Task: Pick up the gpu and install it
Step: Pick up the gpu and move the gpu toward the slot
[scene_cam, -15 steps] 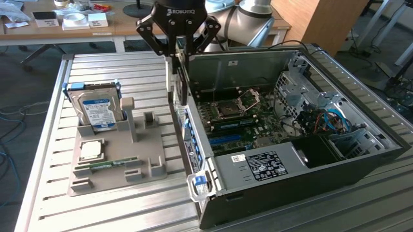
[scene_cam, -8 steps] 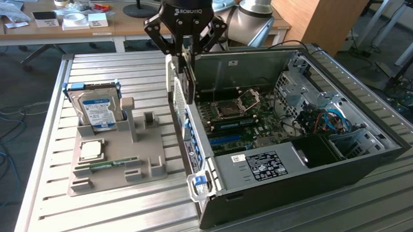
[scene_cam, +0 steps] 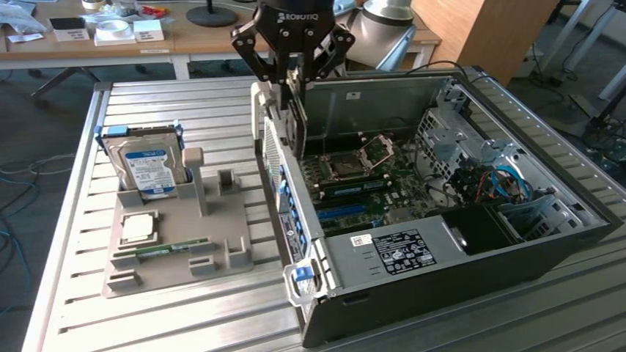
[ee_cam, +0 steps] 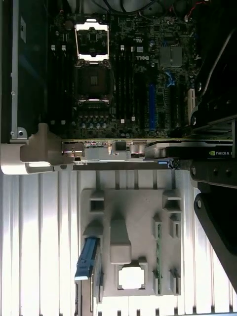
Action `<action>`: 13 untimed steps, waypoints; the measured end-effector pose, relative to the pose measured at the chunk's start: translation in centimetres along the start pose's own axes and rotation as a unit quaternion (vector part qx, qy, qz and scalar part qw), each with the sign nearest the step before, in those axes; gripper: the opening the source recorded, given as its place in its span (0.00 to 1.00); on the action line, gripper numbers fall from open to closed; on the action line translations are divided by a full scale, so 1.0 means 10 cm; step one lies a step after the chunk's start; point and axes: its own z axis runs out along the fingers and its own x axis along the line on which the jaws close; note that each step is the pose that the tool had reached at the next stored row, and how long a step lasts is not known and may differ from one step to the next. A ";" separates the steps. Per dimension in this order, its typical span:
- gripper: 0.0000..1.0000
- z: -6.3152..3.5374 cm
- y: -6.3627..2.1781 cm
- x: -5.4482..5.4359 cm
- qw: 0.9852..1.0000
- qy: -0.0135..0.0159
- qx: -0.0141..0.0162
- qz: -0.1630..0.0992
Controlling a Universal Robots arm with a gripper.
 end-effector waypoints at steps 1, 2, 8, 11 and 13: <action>0.27 0.000 0.002 -0.02 1.000 0.000 0.000 0.000; 0.27 0.001 0.004 -0.03 1.000 0.000 0.000 0.000; 0.27 0.003 0.016 -0.14 1.000 0.000 0.000 0.000; 0.27 0.004 0.022 -0.19 1.000 0.000 0.000 0.000; 0.27 0.005 0.026 -0.23 1.000 0.000 0.000 0.000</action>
